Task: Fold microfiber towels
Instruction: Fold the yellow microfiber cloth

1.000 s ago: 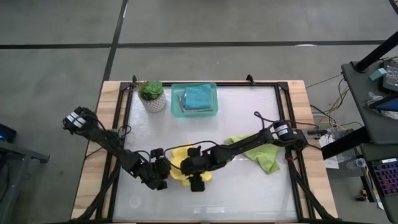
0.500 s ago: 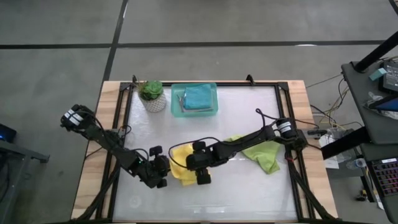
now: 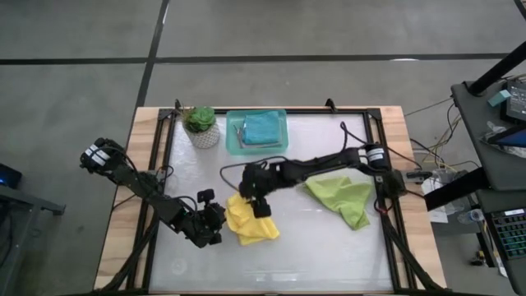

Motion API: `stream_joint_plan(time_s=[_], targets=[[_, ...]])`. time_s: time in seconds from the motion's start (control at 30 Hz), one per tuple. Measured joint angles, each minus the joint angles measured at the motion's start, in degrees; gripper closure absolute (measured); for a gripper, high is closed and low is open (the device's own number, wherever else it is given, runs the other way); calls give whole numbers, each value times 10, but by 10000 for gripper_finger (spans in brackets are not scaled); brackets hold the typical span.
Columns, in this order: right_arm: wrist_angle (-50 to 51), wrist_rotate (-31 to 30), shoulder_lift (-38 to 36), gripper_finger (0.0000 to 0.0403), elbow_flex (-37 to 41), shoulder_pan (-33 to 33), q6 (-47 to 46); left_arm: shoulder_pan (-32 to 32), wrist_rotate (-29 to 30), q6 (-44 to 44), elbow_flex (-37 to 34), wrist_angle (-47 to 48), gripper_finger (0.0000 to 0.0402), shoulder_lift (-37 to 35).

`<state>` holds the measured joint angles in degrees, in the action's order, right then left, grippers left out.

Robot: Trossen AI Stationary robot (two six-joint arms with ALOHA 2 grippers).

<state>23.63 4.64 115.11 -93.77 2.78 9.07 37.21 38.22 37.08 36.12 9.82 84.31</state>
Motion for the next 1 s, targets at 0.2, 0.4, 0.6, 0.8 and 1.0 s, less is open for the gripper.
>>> stream_joint_plan(time_s=[0.2, 0.4, 0.6, 0.8, 1.0], targets=[[-78, 105, 11, 193, 29, -48, -8, 0, 0, -6, 0, -2, 301, 0], [-79, 115, 46, 193, 33, -52, 3, -1, 0, -5, 0, -2, 301, 0], [-81, 139, 50, 200, 33, -52, 5, -1, 0, 1, 0, -3, 301, 0], [-73, 139, 49, 267, 33, -53, 10, -1, -2, 0, 0, -3, 301, 0], [-72, 139, 45, 359, 33, -53, 13, -1, 3, -15, 0, -3, 301, 0]])
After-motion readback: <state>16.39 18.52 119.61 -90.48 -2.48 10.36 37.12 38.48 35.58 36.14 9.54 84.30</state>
